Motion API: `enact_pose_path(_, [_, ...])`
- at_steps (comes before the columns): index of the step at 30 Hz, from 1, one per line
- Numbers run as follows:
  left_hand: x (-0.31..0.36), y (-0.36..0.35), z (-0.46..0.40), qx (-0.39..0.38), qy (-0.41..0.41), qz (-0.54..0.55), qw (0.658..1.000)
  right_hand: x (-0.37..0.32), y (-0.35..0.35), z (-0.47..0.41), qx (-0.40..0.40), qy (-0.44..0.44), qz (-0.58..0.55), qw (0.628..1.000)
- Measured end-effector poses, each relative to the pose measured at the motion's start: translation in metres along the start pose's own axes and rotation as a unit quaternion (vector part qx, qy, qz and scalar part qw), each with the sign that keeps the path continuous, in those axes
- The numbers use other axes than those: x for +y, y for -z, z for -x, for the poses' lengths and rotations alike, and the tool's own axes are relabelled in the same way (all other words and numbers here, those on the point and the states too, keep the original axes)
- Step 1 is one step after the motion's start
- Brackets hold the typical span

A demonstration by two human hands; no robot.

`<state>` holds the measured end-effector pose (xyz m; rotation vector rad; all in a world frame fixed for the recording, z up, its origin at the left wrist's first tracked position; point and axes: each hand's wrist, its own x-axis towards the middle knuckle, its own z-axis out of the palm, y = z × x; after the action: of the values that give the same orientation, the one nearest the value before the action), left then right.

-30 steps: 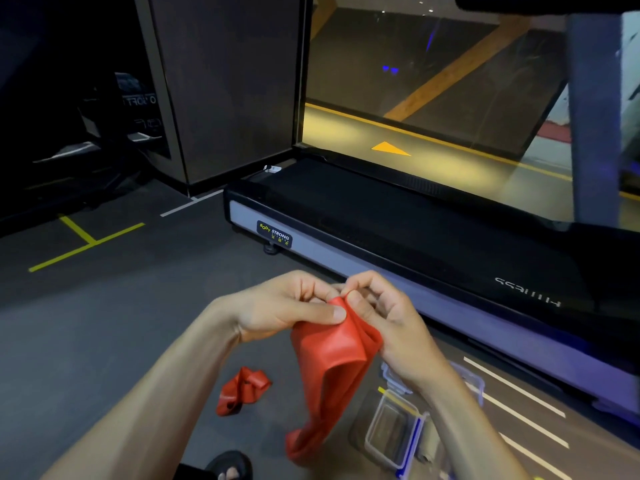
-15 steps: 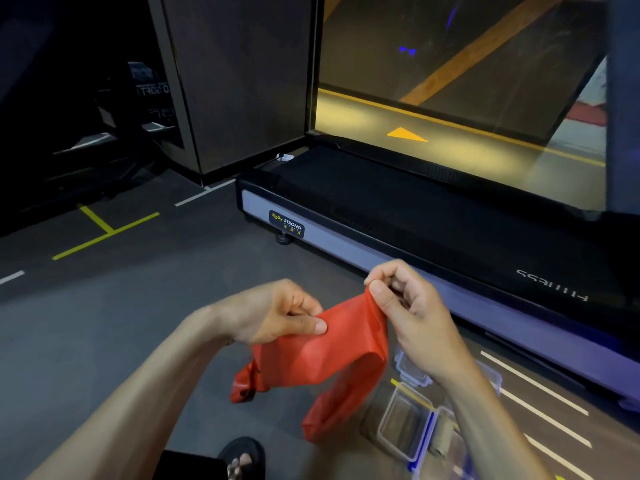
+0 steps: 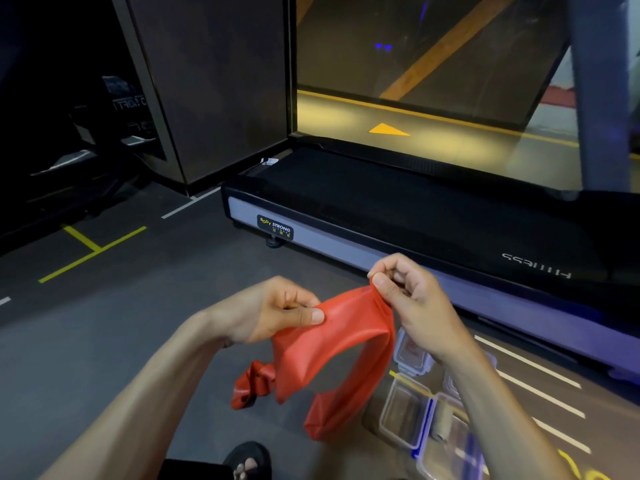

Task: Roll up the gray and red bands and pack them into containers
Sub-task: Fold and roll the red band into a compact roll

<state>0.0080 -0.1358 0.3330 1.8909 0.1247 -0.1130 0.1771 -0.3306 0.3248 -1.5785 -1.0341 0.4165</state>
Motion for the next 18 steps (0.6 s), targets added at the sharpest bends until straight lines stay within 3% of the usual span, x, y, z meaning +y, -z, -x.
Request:
enact_pose_path(7, [0.002, 0.004, 0.003, -0.016, -0.023, 0.034, 0.999, -0.002, -0.002, 0.001, -0.012, -0.007, -0.014, 1.000])
enact_pose_path(14, [0.017, 0.002, -0.001, 0.009, -0.098, 0.214, 0.972, -0.015, -0.023, -0.001, -0.065, -0.003, -0.205, 0.977])
enact_pose_path(18, [0.023, -0.001, -0.009, 0.008, -0.087, 0.199, 0.976, -0.030, -0.031, -0.002, -0.098, 0.006, -0.309, 0.946])
